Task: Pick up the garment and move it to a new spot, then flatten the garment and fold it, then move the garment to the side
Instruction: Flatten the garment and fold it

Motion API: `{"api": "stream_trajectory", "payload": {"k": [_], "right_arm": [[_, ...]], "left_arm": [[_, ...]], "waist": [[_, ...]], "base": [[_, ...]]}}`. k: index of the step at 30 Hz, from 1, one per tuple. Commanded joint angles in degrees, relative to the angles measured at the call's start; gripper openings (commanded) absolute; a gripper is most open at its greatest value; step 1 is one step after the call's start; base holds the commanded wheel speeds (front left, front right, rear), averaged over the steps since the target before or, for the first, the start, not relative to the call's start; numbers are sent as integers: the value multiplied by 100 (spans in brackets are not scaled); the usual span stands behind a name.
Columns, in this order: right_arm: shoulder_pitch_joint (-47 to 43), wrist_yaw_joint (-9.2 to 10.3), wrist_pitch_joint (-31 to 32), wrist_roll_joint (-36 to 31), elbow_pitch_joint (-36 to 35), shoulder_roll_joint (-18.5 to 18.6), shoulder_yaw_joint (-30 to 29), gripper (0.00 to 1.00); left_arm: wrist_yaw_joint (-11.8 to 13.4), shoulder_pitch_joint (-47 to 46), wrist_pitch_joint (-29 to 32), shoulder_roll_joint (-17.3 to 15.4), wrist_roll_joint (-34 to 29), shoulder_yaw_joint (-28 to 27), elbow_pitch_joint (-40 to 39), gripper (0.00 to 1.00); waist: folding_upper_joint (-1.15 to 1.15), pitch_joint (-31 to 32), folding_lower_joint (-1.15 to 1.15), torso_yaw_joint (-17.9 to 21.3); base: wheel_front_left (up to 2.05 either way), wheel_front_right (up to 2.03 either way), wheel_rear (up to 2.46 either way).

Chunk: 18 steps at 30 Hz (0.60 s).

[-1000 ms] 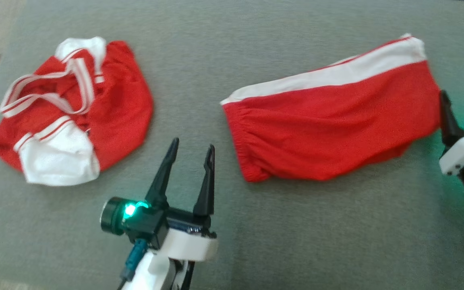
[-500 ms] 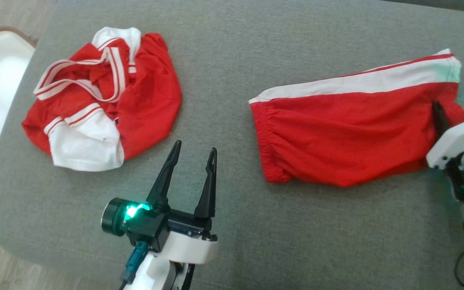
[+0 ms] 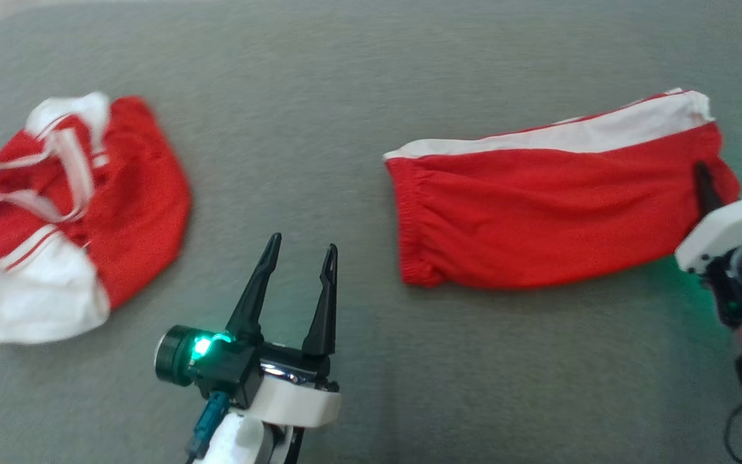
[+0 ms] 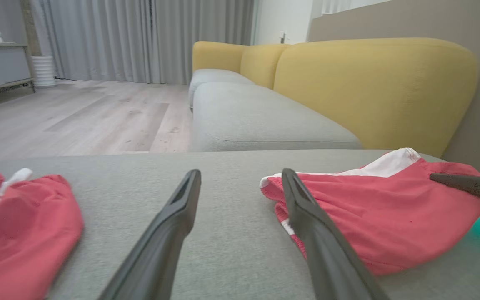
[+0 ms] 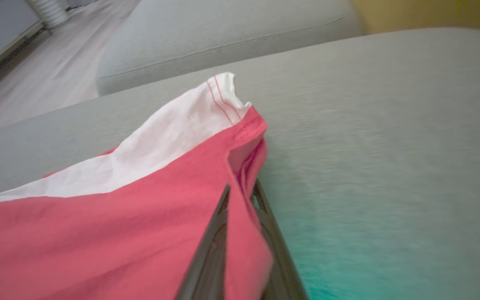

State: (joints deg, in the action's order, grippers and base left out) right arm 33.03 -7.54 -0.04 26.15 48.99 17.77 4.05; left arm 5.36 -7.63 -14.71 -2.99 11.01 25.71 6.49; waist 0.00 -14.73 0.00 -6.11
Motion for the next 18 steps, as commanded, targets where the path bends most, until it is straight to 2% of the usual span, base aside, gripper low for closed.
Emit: {"api": "stream_trajectory", "payload": {"k": [1,8,15,18], "right_arm": [[-100,5,-73,20,-177,167,50,0],[-339,5,-207,72,-389,375,-102,0],[-471,5,-457,-283,-782,276,12,0],[-454,5,-499,-497,-1037,107,100,0]], "left_arm": [[-23,-32,-29,11,-63,-215,-159,100],[-73,-54,-29,11,-74,-247,-104,100],[-160,107,-29,11,-10,-161,49,100],[-149,225,-29,11,35,-155,70,100]], "waist": [[0,136,0,380],[0,304,0,755],[0,708,0,658],[0,898,0,554]], "base": [[0,0,0],[0,0,0],[0,0,0],[0,0,0]]}}
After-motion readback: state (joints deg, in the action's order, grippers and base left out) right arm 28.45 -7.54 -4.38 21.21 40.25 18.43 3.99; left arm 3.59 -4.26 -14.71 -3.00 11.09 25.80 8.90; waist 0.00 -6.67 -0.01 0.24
